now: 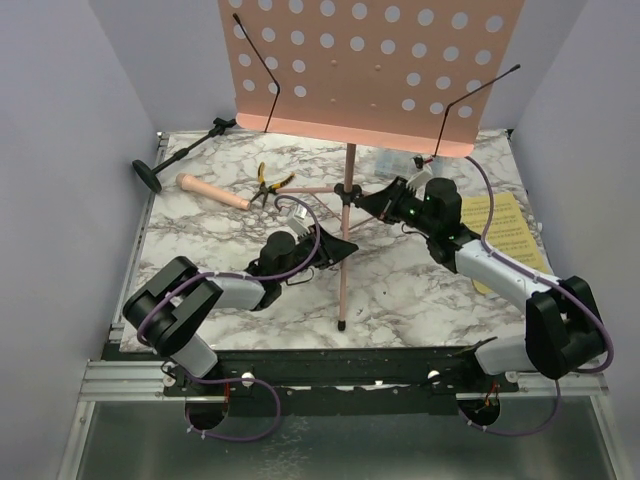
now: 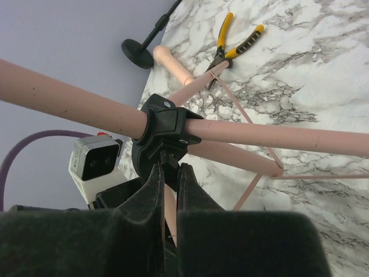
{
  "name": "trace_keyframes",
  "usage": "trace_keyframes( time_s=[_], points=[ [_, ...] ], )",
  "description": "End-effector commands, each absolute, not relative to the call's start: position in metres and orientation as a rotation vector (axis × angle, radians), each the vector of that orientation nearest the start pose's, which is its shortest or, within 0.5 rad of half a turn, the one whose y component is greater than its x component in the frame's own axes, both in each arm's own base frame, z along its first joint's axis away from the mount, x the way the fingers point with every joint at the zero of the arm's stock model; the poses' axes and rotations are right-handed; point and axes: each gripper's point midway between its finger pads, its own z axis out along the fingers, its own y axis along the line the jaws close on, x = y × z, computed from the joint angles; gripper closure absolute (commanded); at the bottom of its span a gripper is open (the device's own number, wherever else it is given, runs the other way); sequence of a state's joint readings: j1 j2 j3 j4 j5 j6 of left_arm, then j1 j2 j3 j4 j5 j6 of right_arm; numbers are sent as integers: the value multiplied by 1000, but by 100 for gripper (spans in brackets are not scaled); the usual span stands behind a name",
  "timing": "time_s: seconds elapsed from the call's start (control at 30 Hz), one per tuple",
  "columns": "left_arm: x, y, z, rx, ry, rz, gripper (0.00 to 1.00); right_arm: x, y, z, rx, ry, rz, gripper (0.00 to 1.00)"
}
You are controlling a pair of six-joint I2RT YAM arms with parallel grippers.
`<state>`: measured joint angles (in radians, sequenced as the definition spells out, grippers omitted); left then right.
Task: Set up the instrument practice props
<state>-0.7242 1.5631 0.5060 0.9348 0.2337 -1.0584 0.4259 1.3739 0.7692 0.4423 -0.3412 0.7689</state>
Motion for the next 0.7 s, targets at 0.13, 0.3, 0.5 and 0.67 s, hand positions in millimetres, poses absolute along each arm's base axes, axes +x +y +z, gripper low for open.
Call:
trace_keyframes(
  time_s=[0.13,0.3,0.5,0.67],
  points=[
    [229,-359,87,-237,2210,-1541,100,360,240,147,232,2167,1045,99],
    [228,-362,83,-242,2216,-1547,100,354,233,144,235,2187,1052,99],
    [227,-360,77,-267,2229,-1549,100,339,234,141,300,2257,1166,100],
    [226,-362,83,-310,2226,-1608,89,335,236,142,277,2270,1194,100]
  ],
)
